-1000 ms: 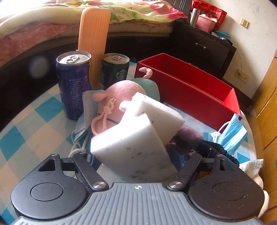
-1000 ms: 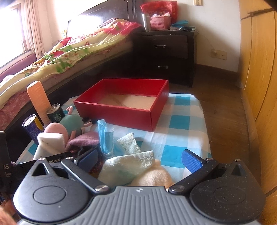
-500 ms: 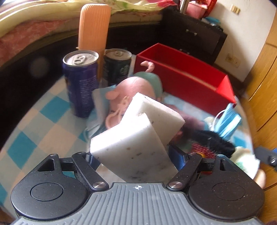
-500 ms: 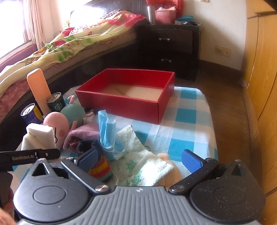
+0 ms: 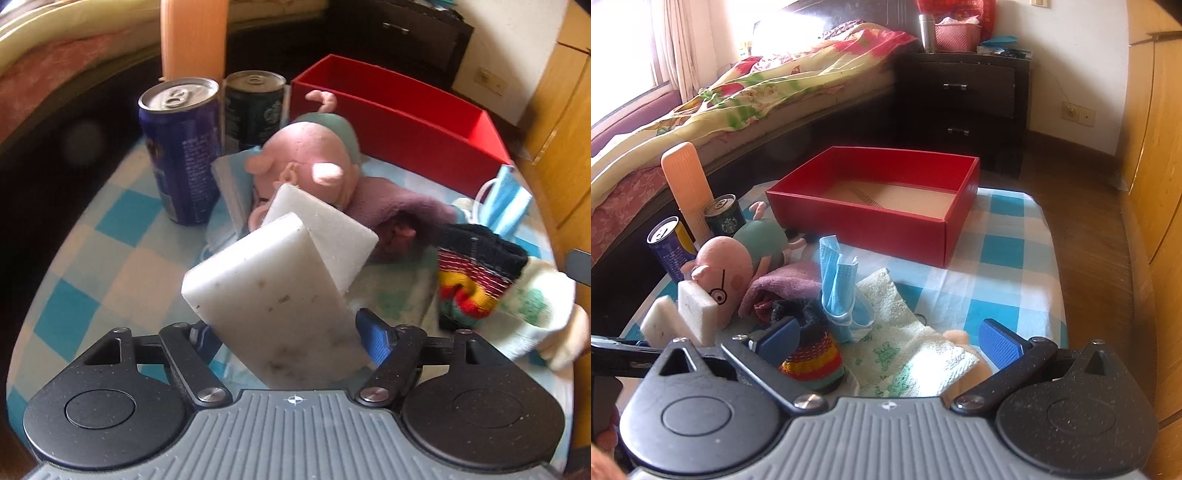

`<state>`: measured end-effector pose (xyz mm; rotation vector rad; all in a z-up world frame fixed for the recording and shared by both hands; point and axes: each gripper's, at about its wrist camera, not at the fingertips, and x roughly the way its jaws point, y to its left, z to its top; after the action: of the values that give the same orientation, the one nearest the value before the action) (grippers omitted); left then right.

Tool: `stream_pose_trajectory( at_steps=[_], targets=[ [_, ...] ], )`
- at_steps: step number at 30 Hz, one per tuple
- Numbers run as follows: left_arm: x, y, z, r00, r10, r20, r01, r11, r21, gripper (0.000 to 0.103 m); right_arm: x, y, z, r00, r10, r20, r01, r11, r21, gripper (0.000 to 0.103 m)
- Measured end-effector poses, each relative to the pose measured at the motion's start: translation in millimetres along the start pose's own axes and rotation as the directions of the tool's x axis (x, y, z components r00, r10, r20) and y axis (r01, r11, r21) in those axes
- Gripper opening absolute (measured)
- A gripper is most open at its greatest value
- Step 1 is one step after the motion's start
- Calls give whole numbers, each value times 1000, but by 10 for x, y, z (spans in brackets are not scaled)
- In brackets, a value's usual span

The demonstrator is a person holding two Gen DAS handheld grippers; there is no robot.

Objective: Organize soft objects
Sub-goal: 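Close the left tool on the white sponge while the right tool grasps the striped sock's cuff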

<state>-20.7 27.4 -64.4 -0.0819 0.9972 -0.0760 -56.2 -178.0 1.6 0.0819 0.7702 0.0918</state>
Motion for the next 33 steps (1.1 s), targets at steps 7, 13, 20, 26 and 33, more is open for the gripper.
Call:
stream_pose_trajectory(
  at_steps=[7,13,20,26,33],
  targets=[
    [-253,157,-39,999,-14,32,14,1000,0,74,34,193,4,1000,30,-3,-30,999,-41,84],
    [-342,204,-41,996,-78,46,76,996,36,75,124,365,-43,999,43,-29,-45,995,-87,84],
    [-600,109,-52,988,-60,143,37,986,161,75,117,146,-34,999,0,-33,-1,999,-32,84],
    [-571,164,51,984,-126,124,117,990,79,75,21,-189,-38,998,-57,-26,58,998,31,84],
    [-491,-33,105,981,-155,117,140,982,123,75,-14,-578,-123,990,-133,-56,138,984,109,84]
  ],
)
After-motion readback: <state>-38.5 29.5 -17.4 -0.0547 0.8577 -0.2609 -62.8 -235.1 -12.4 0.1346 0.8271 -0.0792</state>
